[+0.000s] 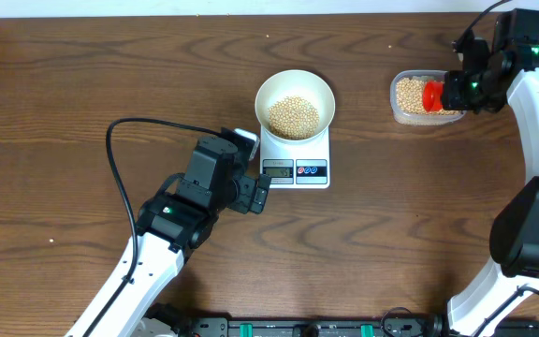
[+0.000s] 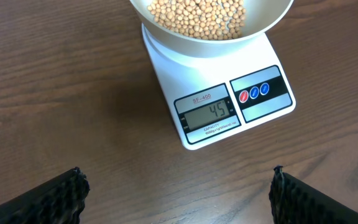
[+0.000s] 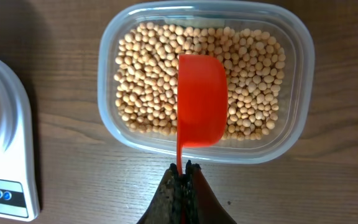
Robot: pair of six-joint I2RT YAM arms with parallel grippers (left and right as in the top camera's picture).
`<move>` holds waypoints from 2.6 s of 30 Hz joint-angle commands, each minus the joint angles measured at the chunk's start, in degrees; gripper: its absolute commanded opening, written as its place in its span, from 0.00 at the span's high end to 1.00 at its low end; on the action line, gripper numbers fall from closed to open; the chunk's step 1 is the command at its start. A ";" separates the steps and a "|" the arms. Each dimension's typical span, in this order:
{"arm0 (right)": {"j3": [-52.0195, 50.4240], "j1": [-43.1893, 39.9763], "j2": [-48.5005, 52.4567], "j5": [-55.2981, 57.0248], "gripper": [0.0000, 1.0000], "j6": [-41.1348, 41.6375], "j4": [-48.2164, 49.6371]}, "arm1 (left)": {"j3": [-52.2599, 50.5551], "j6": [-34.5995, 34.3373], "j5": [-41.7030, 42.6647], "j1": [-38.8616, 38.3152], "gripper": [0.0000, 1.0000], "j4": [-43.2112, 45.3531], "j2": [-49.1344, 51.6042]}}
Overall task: Scoop item into bowl and weigh 50g on scale
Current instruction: 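Return the red scoop to the soybean tub and scoop again, then lift the scoop and carry it over the bowl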
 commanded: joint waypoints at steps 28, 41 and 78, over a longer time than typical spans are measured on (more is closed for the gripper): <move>1.14 -8.04 -0.37 -18.21 0.99 -1.49 0.11 | -0.13 -0.90 0.13 -0.07 0.04 -0.13 0.24; 1.09 -13.27 -0.35 -34.86 0.99 -2.10 -1.16 | -0.13 -0.90 0.13 -0.07 0.05 -0.13 0.24; 2.54 15.19 -0.37 -32.28 0.99 4.02 10.99 | -0.13 -0.90 0.13 -0.07 0.05 -0.13 0.24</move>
